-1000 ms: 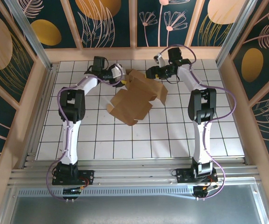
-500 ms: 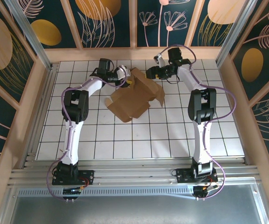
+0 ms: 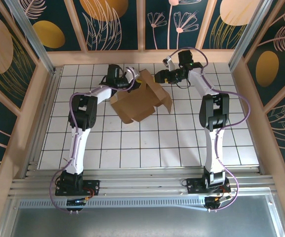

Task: Fold the paper box

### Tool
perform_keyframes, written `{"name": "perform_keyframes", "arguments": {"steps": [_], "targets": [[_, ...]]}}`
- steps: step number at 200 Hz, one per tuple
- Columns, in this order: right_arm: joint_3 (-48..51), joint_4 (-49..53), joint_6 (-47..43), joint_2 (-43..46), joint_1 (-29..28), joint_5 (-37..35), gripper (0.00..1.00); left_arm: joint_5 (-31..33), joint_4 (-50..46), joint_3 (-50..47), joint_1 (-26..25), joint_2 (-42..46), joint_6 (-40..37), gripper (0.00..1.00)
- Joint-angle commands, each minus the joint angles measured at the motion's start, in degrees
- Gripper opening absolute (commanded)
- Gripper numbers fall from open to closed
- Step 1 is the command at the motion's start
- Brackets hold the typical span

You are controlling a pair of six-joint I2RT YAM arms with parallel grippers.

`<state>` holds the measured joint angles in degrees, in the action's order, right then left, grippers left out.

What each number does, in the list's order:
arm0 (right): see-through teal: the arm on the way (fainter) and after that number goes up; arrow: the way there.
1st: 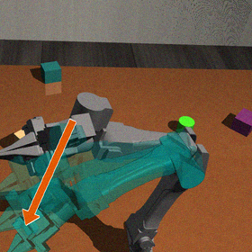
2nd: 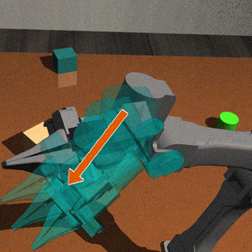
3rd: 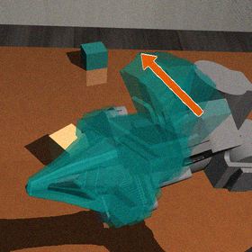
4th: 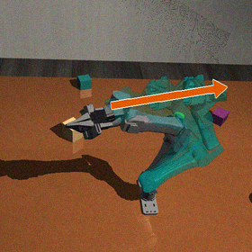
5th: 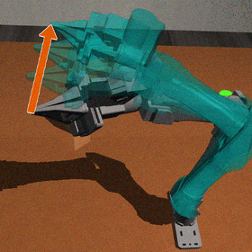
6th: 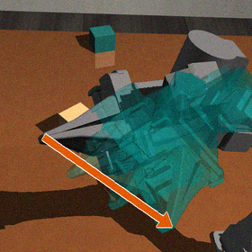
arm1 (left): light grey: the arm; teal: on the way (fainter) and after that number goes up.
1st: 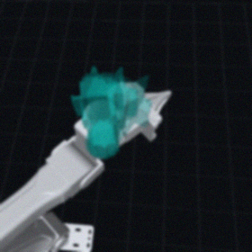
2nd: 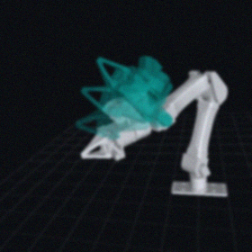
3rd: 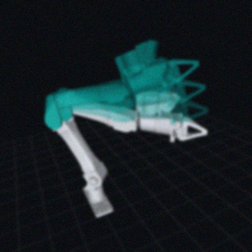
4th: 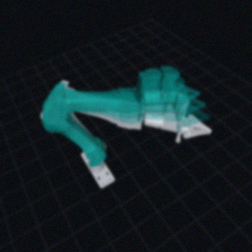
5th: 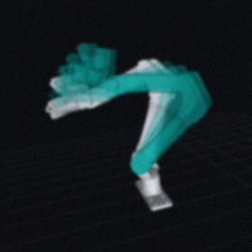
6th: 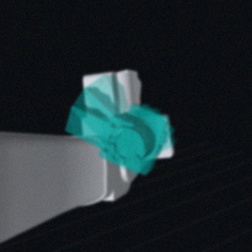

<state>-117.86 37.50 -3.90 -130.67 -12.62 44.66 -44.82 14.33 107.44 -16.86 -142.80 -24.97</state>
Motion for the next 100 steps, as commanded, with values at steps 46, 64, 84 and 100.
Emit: {"name": "perform_keyframes", "arguments": {"steps": [46, 64, 84, 100], "targets": [[-0.44, 0.87, 0.80, -2.22, 0.13, -0.98, 0.71, 6.87, 2.93, 2.42, -3.01, -0.28, 3.49, 0.02], [-0.37, 0.26, 1.56, -2.29, 0.18, -0.98, 0.71, 11.21, 2.85, 2.43, -4.01, -0.28, 3.71, 0.00], [-0.34, 0.03, 1.97, -2.46, 0.25, -0.89, 0.71, 16.01, 2.59, 2.60, -5.16, -0.37, 4.00, 0.05], [-0.21, 0.03, 2.04, -2.48, 0.33, -0.90, 0.71, 18.02, 2.24, 3.60, -5.55, -0.95, 4.23, 0.24]]}}
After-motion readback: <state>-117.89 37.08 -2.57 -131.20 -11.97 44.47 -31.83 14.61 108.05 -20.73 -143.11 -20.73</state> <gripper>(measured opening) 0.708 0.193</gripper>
